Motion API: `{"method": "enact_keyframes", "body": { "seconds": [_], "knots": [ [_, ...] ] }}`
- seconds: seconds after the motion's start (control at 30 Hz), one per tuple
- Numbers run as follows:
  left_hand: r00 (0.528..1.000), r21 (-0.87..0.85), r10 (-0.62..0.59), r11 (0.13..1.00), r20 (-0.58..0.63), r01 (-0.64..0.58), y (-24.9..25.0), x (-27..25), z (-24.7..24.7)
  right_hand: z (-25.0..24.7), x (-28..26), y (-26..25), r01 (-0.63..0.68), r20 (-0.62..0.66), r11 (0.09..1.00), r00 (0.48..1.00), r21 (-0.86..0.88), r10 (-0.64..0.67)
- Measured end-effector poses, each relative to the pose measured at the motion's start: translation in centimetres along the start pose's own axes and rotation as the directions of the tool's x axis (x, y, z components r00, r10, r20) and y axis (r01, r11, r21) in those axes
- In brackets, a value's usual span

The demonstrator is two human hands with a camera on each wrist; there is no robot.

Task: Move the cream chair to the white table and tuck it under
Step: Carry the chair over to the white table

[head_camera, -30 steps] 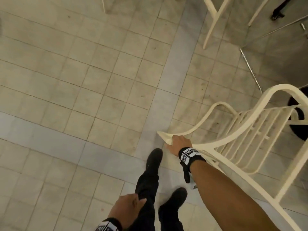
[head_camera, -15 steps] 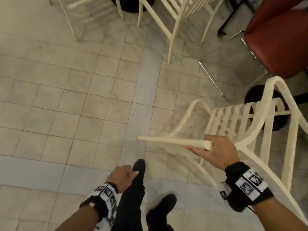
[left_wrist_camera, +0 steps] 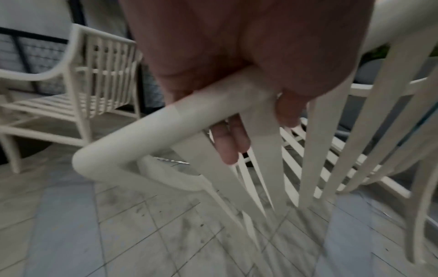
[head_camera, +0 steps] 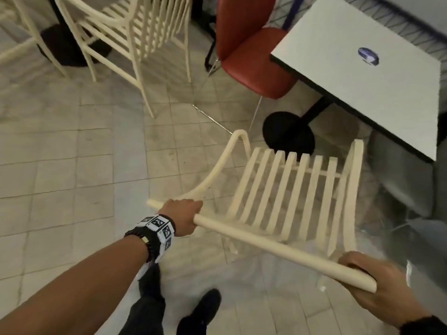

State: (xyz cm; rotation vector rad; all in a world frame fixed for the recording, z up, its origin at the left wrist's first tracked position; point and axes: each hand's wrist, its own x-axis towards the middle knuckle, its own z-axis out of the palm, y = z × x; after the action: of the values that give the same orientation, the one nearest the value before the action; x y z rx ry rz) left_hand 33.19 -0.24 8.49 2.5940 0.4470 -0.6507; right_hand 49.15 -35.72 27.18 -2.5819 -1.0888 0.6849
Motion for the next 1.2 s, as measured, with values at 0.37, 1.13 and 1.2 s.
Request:
{"method": "enact_keyframes", "body": {
  "seconds": [0.37,1.13,1.2],
  "knots": [
    [0.998,0.215,0.058,0.975,-0.021,-0.053,12.4,1.1,-3.5,2.8,-8.2,7.5,-0.328,0.027,0.898,0.936,-0.294,0.350],
    [0.987,0.467,0.006,0.880,0.161,-0.082,13.7,-2.4,-1.4,12.5,-8.8,10.9,-0.360,0.247,0.913,0.882,-0.194,0.400],
    [0.984,0.500,-0.010,0.862,0.180,-0.083,14.2,-2.1,-1.7,12.8,-8.8,10.7,-0.360,0.201,0.908,0.894,-0.212,0.402]
  ]
}}
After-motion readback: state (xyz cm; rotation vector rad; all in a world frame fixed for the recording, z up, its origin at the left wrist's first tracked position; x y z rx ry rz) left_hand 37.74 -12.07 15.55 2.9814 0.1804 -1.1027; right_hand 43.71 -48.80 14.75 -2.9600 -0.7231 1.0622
